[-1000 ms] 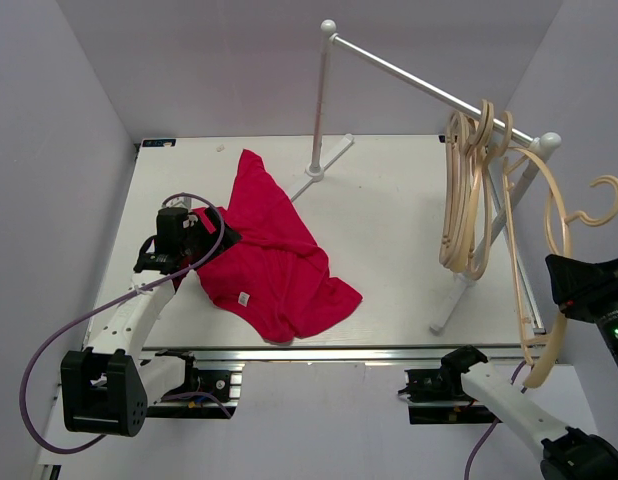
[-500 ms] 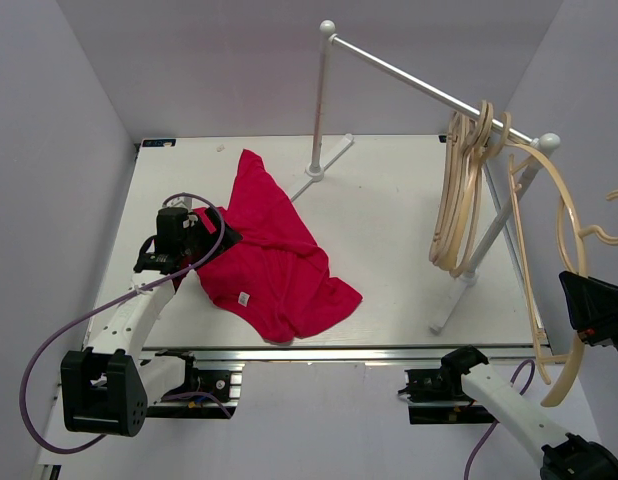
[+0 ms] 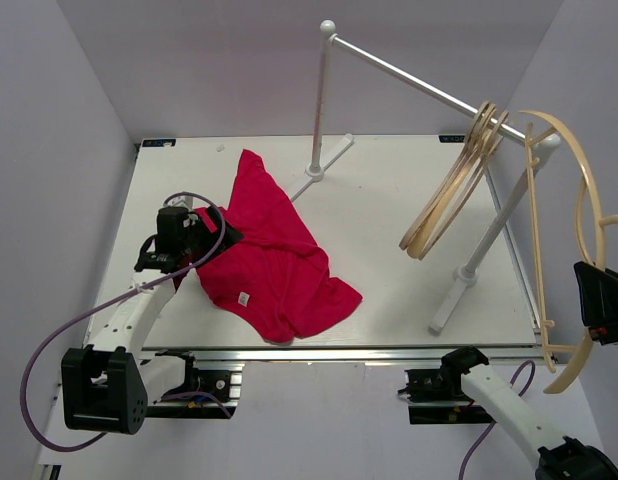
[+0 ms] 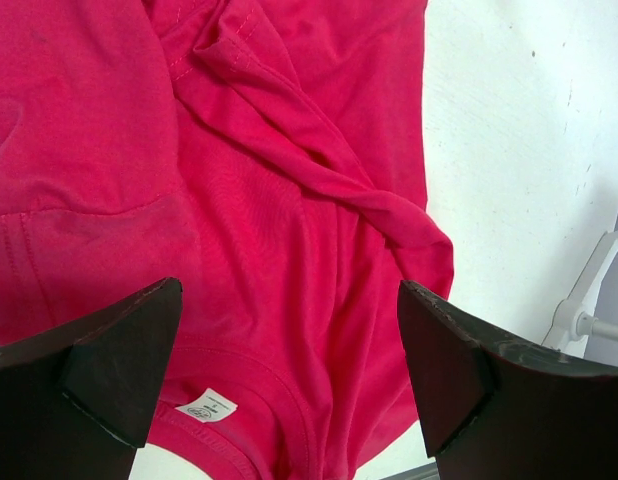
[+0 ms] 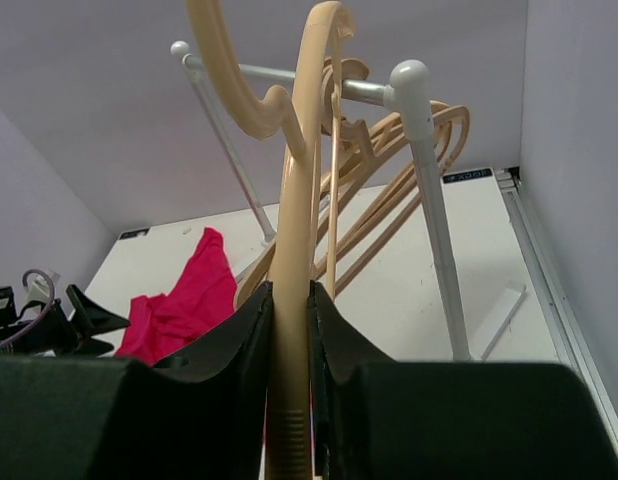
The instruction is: Place the t-shirt on the hanger
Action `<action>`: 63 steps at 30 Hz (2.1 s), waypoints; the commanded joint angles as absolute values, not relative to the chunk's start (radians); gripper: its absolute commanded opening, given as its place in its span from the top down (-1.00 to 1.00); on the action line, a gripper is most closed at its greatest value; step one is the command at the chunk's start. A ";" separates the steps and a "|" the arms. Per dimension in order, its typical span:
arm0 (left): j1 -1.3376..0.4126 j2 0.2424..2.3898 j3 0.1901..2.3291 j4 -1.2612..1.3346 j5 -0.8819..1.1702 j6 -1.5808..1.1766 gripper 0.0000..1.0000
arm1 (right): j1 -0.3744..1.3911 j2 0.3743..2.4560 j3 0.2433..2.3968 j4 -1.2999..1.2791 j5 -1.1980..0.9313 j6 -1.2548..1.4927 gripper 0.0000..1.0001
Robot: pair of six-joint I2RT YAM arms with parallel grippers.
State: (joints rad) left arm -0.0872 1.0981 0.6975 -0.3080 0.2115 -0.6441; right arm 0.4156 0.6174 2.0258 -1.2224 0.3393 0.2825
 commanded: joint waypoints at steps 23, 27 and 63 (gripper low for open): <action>-0.126 0.853 0.531 -0.586 -0.132 -0.752 -0.86 | 0.633 1.009 1.382 -0.511 -0.448 0.147 1.00; -0.126 0.856 0.465 -0.591 -0.129 -0.795 -0.63 | 0.847 1.081 1.365 -0.494 -0.246 0.138 1.00; -0.126 0.833 0.471 -0.498 -0.043 -0.758 1.00 | 0.959 0.942 0.925 -0.434 -0.316 0.104 1.00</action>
State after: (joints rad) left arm -0.1238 0.8829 0.4026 -0.4900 -0.0669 -0.7670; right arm 0.9257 0.9298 0.9401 -0.4973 -0.3058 0.1410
